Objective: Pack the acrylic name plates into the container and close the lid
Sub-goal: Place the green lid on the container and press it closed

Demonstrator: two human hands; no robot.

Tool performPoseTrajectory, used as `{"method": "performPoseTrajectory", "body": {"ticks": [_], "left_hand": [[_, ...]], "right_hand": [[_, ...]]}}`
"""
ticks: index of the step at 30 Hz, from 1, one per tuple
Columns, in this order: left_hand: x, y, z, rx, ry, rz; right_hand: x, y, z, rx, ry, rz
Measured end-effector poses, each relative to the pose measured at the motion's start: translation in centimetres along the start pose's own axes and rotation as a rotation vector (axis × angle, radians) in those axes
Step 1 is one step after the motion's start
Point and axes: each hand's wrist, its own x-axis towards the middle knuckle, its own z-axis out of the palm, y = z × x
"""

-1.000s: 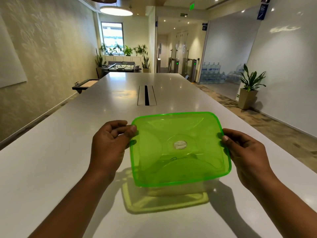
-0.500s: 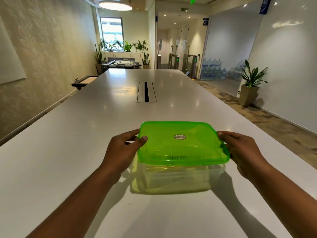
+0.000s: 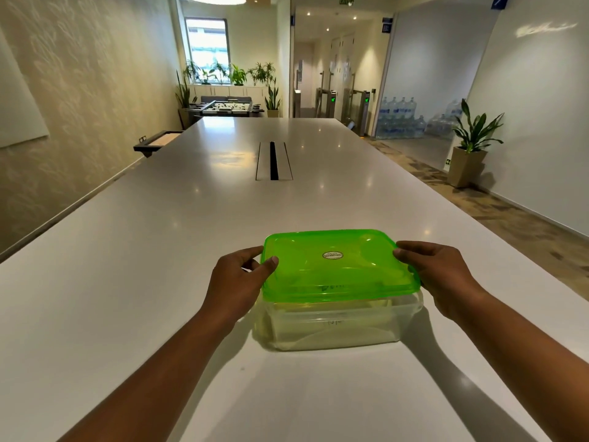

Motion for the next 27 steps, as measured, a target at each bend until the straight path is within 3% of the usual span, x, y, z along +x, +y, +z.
{"method": "performPoseTrajectory", "body": {"ticks": [27], "left_hand": [[-2.9,-1.1,1.1,-0.139,0.068,-0.091]], "right_hand": [[-1.1,2.0,-1.2,0.068,-0.036,0.027]]}}
